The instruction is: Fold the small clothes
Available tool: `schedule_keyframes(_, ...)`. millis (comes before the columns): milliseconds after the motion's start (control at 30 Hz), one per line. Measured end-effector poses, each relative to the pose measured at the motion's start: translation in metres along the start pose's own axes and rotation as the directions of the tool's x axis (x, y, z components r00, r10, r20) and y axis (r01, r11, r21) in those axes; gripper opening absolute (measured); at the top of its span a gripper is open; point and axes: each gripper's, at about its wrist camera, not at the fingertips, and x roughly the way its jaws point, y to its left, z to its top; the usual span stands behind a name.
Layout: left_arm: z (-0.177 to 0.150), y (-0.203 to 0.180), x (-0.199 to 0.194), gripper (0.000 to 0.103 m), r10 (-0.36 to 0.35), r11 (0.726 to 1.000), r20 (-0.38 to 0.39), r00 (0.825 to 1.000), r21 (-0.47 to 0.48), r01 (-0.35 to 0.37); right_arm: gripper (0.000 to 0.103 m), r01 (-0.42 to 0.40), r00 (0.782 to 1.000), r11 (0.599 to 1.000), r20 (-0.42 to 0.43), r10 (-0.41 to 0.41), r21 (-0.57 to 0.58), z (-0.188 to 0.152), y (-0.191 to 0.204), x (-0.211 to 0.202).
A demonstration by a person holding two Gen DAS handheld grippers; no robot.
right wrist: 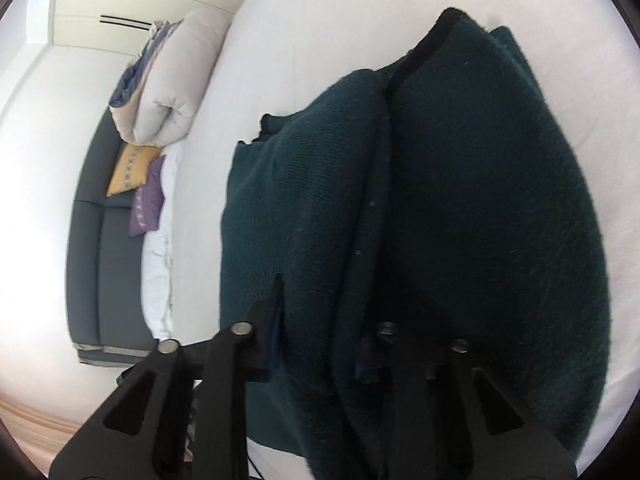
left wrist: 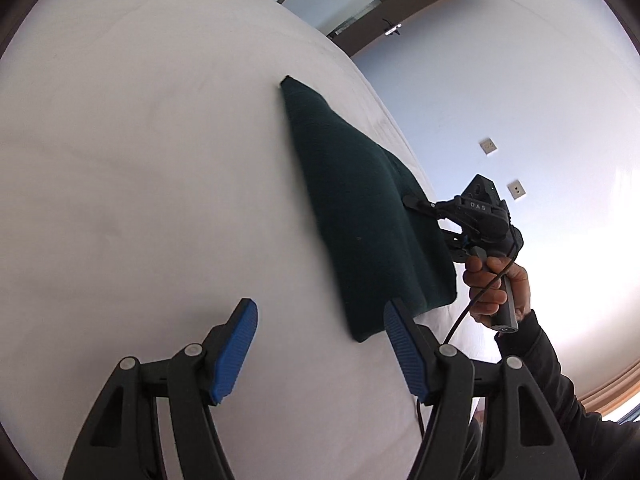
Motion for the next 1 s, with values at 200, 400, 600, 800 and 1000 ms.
schedule_keyframes(200,-0.004,-0.002,0.009,0.068,0.058,0.995,0.007,0.998,0.079,-0.058,0.013,0.165,0.986,0.976,0.051,-0.16,-0.138,0.017,0.03,-0.041)
schedule_keyframes(400,-0.013,0.003,0.019,0.068,0.045,0.992,-0.011,0.999,0.122,-0.044,0.013,0.247,0.969,0.965,0.026,-0.246,-0.088,0.018,-0.015,-0.063)
schedule_keyframes(600,-0.013,0.007,0.018,0.068,0.048,0.988,0.011,0.999,0.145,-0.05,0.013,0.195,0.977,0.981,0.097,-0.191,-0.025,0.014,-0.039,-0.071)
schedule_keyframes(800,-0.017,0.015,0.002,0.068,0.063,0.983,0.022,0.998,0.172,-0.066,0.013,0.186,0.981,0.982,0.065,-0.184,-0.029,0.024,-0.047,-0.052)
schedule_keyframes(1000,-0.019,0.002,0.002,0.068,0.092,0.975,0.027,0.995,0.199,-0.096,0.024,0.109,0.987,0.989,0.107,-0.119,0.098,-0.007,-0.052,-0.06)
